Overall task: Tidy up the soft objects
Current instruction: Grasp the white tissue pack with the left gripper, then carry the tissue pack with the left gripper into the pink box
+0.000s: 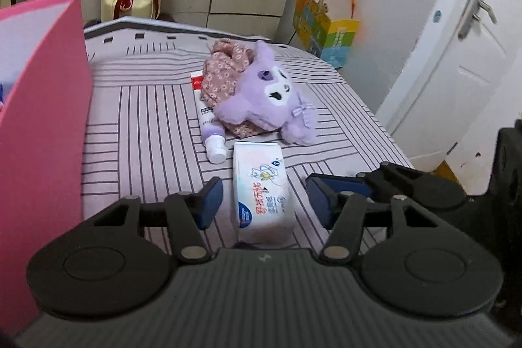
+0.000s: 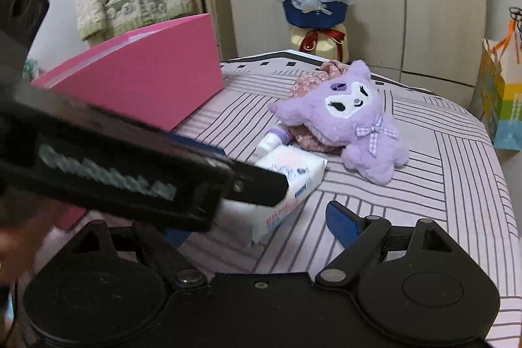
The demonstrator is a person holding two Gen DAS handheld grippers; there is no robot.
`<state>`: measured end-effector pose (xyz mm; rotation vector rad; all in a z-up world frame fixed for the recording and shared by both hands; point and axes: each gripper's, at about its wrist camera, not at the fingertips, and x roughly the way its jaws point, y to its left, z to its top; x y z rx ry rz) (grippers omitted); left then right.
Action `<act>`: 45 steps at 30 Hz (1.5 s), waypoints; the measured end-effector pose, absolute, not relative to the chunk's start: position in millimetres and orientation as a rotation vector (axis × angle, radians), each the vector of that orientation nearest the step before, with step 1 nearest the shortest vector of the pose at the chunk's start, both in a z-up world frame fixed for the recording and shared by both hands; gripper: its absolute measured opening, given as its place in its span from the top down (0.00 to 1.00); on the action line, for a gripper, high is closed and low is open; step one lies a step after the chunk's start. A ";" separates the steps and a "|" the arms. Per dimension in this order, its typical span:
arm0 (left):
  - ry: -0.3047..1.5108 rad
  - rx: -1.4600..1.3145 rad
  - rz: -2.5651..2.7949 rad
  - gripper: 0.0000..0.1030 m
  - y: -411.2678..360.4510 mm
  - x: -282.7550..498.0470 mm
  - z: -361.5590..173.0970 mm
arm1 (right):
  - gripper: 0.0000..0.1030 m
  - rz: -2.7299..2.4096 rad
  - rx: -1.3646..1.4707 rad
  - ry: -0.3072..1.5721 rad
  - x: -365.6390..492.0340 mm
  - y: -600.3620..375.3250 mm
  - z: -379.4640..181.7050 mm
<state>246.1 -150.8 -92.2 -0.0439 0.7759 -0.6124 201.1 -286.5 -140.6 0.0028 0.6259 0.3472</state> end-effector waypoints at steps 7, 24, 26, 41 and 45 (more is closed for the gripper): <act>0.770 -0.036 -0.587 0.56 -152.9 249.2 -95.3 | 0.42 0.279 -0.026 0.646 202.1 -269.5 -142.1; 0.853 -0.107 -0.648 0.60 -155.8 249.4 -108.0 | 0.47 0.190 0.057 0.623 186.6 -272.4 -142.9; 0.834 -0.050 -0.648 0.61 -158.4 239.9 -104.7 | 0.48 0.191 0.055 0.624 181.7 -269.9 -141.6; 0.767 0.002 -0.694 0.62 -149.9 171.6 -83.2 | 0.48 0.117 0.050 0.572 116.0 -253.6 -124.3; 0.749 0.003 -0.694 0.62 -143.6 155.1 -76.8 | 0.48 0.124 0.042 0.559 99.6 -249.1 -117.7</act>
